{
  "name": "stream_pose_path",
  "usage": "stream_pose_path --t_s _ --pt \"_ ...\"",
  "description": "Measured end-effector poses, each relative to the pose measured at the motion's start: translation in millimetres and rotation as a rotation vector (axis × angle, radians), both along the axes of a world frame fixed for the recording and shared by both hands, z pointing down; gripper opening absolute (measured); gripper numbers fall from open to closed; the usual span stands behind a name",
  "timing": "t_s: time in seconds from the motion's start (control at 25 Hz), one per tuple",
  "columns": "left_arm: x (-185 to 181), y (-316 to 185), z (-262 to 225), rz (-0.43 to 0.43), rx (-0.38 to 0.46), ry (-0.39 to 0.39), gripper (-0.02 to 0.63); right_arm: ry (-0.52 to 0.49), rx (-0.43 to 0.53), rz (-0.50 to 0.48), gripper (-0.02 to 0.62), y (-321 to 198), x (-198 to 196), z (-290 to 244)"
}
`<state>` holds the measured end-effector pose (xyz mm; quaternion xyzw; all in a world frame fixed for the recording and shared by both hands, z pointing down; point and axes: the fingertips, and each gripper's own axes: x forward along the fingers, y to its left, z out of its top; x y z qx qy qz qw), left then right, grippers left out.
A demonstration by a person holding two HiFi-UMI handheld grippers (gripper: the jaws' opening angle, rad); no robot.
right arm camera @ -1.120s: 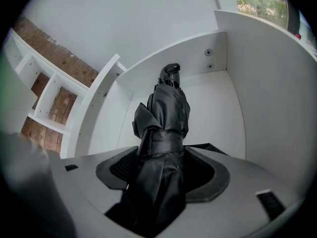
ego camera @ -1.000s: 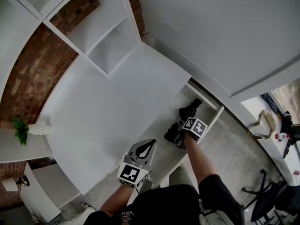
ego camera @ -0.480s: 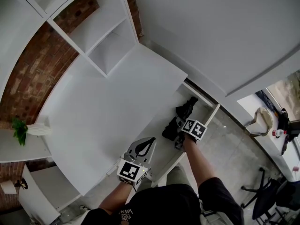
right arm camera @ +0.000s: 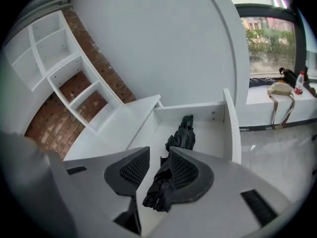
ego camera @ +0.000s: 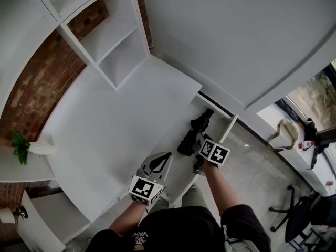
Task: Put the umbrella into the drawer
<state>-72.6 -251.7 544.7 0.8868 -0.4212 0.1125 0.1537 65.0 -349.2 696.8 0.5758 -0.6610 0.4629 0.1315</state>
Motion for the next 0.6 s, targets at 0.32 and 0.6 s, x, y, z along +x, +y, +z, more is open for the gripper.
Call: stream_pose_path --t_s 0.32,0.6 --pt "-0.9 22.4 -17.7 0.037 0.038 0.016 0.006 0.058 0.193 -0.012 0.002 32.5 -3.8 -73.0" --pt "-13.9 49.0 -32.1 0.049 0.068 0.021 0.006 0.099 0.346 -0.048 0.002 69.3 -16.4 -129.3"
